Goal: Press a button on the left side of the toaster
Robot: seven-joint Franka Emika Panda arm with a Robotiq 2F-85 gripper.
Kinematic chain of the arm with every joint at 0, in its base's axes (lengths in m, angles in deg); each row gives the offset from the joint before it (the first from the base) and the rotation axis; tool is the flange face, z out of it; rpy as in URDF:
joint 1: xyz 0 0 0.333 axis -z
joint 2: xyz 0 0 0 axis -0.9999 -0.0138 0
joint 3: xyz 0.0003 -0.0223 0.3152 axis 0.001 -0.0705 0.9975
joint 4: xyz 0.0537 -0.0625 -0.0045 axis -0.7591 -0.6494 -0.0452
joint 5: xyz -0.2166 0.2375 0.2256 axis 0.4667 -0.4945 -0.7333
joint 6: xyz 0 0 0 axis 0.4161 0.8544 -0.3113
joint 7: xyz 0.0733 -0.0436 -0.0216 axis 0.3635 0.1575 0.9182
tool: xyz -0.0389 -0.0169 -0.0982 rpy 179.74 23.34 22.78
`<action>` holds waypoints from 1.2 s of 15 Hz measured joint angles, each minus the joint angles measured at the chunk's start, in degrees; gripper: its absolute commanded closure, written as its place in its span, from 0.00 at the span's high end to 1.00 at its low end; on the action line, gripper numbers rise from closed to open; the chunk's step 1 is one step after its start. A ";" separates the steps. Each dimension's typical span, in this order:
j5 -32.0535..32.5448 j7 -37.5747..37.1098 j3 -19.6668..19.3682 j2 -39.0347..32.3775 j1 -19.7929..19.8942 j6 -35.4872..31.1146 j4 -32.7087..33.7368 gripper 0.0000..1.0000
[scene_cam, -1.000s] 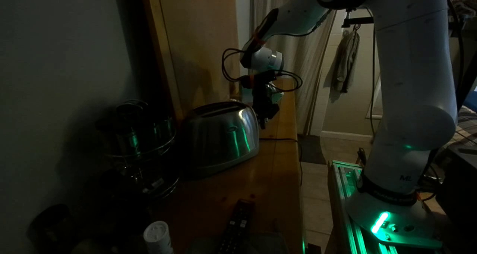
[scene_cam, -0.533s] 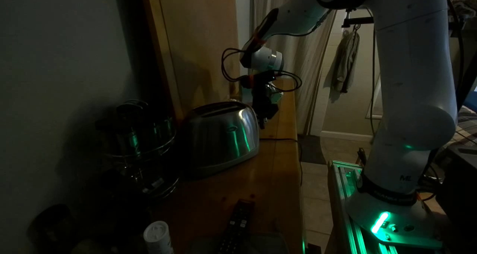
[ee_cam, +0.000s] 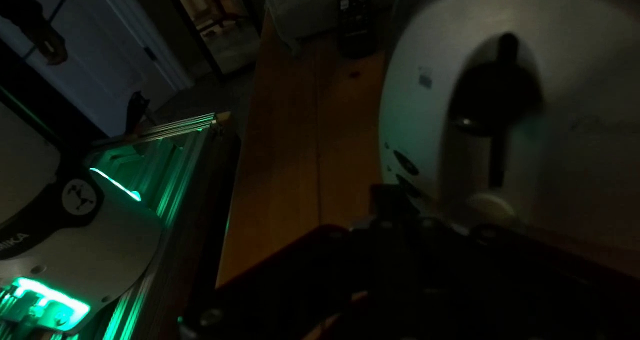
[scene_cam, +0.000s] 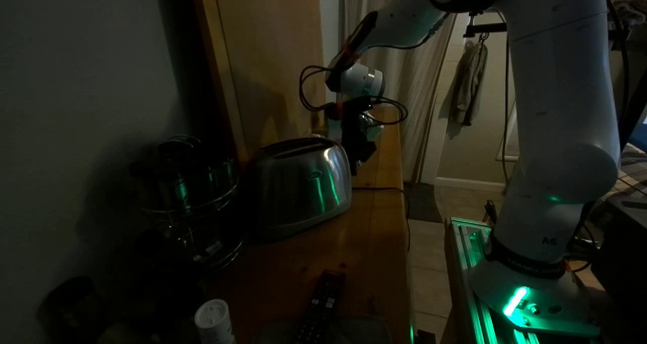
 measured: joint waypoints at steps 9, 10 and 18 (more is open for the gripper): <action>-0.55 -0.53 0.11 0.00 0.00 -0.37 0.00 0.00; -0.55 -0.60 0.11 0.00 0.00 -0.37 0.00 0.00; -1.03 -1.50 0.06 0.00 0.09 -0.37 -0.14 0.00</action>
